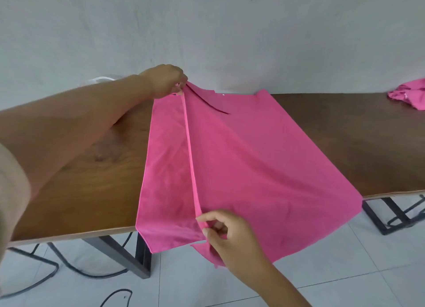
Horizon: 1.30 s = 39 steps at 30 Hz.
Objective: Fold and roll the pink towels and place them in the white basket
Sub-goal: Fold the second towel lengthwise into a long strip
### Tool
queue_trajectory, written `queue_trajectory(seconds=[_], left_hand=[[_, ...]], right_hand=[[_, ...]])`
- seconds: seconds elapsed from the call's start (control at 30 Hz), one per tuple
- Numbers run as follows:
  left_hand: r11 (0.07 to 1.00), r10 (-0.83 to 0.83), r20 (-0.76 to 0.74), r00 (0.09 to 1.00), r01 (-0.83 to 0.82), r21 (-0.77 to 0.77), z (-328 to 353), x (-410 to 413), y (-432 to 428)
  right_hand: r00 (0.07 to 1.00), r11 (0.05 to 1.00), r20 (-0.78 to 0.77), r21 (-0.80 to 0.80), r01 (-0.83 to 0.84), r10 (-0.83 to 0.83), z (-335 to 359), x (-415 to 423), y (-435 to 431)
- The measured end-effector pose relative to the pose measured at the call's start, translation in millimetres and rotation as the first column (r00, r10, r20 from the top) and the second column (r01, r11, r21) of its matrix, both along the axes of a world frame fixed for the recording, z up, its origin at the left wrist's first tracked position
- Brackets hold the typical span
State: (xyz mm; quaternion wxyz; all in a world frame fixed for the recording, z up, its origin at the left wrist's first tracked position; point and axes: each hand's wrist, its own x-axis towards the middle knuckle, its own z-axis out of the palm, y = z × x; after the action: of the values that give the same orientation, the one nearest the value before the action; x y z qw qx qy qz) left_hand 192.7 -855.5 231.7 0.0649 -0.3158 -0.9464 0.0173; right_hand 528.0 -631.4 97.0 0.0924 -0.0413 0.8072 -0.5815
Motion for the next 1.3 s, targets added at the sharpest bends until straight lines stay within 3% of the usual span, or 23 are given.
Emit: queue_trajectory(seconds=[0.3, 0.53, 0.87, 1.17, 1.3], left_hand=[[0.992, 0.128, 0.003, 0.992, -0.128, -0.021, -23.7, 4.8, -67.3], [0.963, 0.243, 0.101, 0.965, -0.228, -0.143, -87.4, -14.6, -100.7], [0.959, 0.26, 0.252, 0.932, -0.219, -0.179, -112.6, 39.6, -97.4], [0.978, 0.207, 0.28, 0.938, -0.195, -0.07, -131.9, 36.0, -97.8], [0.973, 0.172, 0.235, 0.957, -0.203, 0.113, -137.8, 32.7, -85.3]], right_hand=[[0.983, 0.975, -0.014, 0.132, -0.178, 0.182, -9.4, -14.7, -65.8], [0.931, 0.918, 0.143, 0.173, -0.358, 0.336, -34.5, -11.6, -94.2], [0.921, 0.88, 0.107, 0.271, -0.39, 0.375, -39.5, -31.0, -82.1], [0.935, 0.868, 0.069, 0.352, -0.35, 0.348, -20.5, -63.7, -53.5], [0.932, 0.828, 0.024, 0.45, -0.334, 0.363, -13.1, -88.5, -26.4]])
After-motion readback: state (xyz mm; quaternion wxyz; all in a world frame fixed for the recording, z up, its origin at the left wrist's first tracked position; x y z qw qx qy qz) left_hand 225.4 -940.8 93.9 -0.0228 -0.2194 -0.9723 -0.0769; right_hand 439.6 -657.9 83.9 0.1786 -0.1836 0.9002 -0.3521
